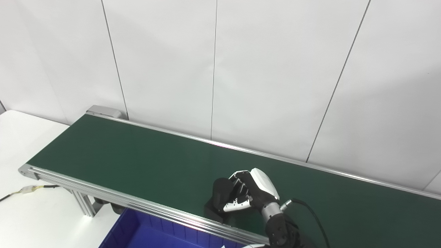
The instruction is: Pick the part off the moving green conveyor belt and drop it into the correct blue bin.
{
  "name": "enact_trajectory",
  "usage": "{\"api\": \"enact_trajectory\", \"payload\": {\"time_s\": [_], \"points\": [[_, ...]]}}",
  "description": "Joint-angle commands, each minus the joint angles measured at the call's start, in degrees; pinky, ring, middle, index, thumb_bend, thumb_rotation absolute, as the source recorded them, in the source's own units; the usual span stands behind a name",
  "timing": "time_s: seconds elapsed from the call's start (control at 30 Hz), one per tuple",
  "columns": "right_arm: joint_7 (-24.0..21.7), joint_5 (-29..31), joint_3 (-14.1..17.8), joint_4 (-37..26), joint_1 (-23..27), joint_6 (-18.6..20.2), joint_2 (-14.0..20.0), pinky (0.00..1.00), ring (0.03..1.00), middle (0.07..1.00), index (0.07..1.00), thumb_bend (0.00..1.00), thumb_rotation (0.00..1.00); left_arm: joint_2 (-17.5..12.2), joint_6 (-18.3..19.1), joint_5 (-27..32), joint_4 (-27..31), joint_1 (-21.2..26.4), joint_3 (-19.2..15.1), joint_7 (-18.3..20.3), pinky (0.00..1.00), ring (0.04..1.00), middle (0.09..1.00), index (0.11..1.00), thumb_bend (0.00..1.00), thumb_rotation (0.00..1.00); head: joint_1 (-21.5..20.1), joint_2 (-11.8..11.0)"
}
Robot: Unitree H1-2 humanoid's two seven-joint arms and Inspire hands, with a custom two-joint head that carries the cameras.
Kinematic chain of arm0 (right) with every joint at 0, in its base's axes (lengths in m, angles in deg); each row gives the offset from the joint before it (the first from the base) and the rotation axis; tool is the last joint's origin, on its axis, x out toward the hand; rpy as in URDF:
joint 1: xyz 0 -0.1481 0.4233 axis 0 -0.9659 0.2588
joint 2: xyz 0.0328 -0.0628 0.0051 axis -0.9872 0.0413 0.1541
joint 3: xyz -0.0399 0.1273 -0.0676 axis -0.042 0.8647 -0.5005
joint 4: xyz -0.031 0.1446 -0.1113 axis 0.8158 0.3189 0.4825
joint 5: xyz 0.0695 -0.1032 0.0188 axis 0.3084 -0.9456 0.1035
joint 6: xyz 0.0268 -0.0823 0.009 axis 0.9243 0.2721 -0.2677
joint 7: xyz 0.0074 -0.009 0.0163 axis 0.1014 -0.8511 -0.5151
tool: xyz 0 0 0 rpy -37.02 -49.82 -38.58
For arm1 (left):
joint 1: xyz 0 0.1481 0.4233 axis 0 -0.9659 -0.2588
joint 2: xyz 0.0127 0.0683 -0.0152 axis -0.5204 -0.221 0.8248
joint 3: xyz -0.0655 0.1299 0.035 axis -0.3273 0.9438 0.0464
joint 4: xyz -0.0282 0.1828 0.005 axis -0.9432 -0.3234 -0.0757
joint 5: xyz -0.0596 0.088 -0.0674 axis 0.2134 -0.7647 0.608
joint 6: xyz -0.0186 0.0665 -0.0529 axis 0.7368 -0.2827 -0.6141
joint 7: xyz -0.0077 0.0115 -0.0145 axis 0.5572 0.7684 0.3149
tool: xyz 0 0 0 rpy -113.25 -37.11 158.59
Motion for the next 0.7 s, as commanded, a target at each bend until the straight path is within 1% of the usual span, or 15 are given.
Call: {"api": "enact_trajectory", "payload": {"time_s": [0.0,0.07,0.1,0.2,0.27,0.33,0.43,0.47,0.53,0.57,0.63,0.67], "points": [[3.9,-1.3,-0.5,-0.1,1.6,-3.8,-1.1,0.28,0.366,0.437,0.507,0.52,0.00,0.2,-1.1,-0.1,1.9,0.4,-0.2,-0.1,0.87,0.905,0.898,0.863,0.93,0.25,-0.1,0.0],[5.6,-1.6,-0.6,0.4,1.5,-5.1,-1.0,0.21,0.285,0.448,0.488,0.52,0.00,0.1,-1.4,-0.4,1.6,0.5,-0.3,-0.2,0.86,0.899,0.895,0.863,0.93,0.25,-0.1,0.0],[6.0,-1.6,-0.5,0.4,1.5,-5.2,-1.0,0.21,0.279,0.453,0.483,0.52,0.00,0.2,-1.5,-0.2,1.5,0.5,-0.3,-0.2,0.85,0.898,0.895,0.862,0.93,0.25,-0.1,0.0],[6.7,-1.4,-0.1,-1.3,0.9,-5.1,-0.6,0.29,0.381,0.449,0.497,0.52,0.00,0.1,-1.7,0.1,1.3,0.7,-0.4,0.0,0.85,0.895,0.893,0.861,0.93,0.25,-0.3,0.0],[6.8,-1.1,0.3,-2.4,0.5,-4.9,-0.5,0.26,0.352,0.415,0.504,0.52,0.00,0.0,-1.5,0.2,1.2,0.8,-0.5,0.2,0.85,0.896,0.893,0.863,0.93,0.25,-0.5,-0.1],[6.9,-1.0,0.9,-4.3,-0.1,-4.4,-0.2,0.26,0.350,0.415,0.501,0.52,0.00,-0.1,-2.0,-0.1,0.8,1.0,-0.5,0.1,0.86,0.897,0.893,0.863,0.93,0.26,-0.5,-0.1],[5.4,-0.3,2.2,-9.0,-1.7,-1.9,0.4,0.26,0.355,0.439,0.492,0.52,0.00,-0.3,-1.5,-0.3,0.8,1.1,-0.7,0.2,0.87,0.907,0.898,0.863,0.93,0.27,-1.0,-0.1],[5.0,-0.3,2.5,-10.2,-2.1,-1.3,0.6,0.24,0.340,0.422,0.496,0.52,0.00,-0.4,-1.2,-0.3,0.9,1.1,-0.7,0.4,0.88,0.912,0.903,0.866,0.93,0.27,-1.0,-0.1],[4.4,-0.3,3.2,-12.6,-3.0,-0.2,0.9,0.25,0.360,0.448,0.493,0.52,0.00,-0.5,-1.5,0.1,0.5,1.3,-0.8,0.6,0.89,0.915,0.906,0.866,0.92,0.26,-1.2,-0.2],[4.0,-0.2,3.5,-14.0,-3.5,0.4,1.2,0.25,0.362,0.450,0.493,0.52,0.00,-0.6,-1.6,0.1,0.3,1.4,-1.0,0.7,0.89,0.916,0.906,0.866,0.92,0.26,-1.4,-0.2],[3.3,0.0,4.2,-16.5,-4.5,1.5,1.7,0.28,0.396,0.457,0.501,0.52,0.00,-0.7,-1.8,0.3,0.0,1.6,-1.2,0.8,0.90,0.919,0.908,0.865,0.92,0.26,-1.7,-0.3],[2.9,0.1,4.5,-17.6,-4.9,2.0,1.9,0.28,0.391,0.444,0.512,0.51,0.00,-0.7,-1.9,0.4,-0.1,1.6,-1.3,0.9,0.89,0.915,0.905,0.863,0.93,0.26,-1.7,-0.3]]}}
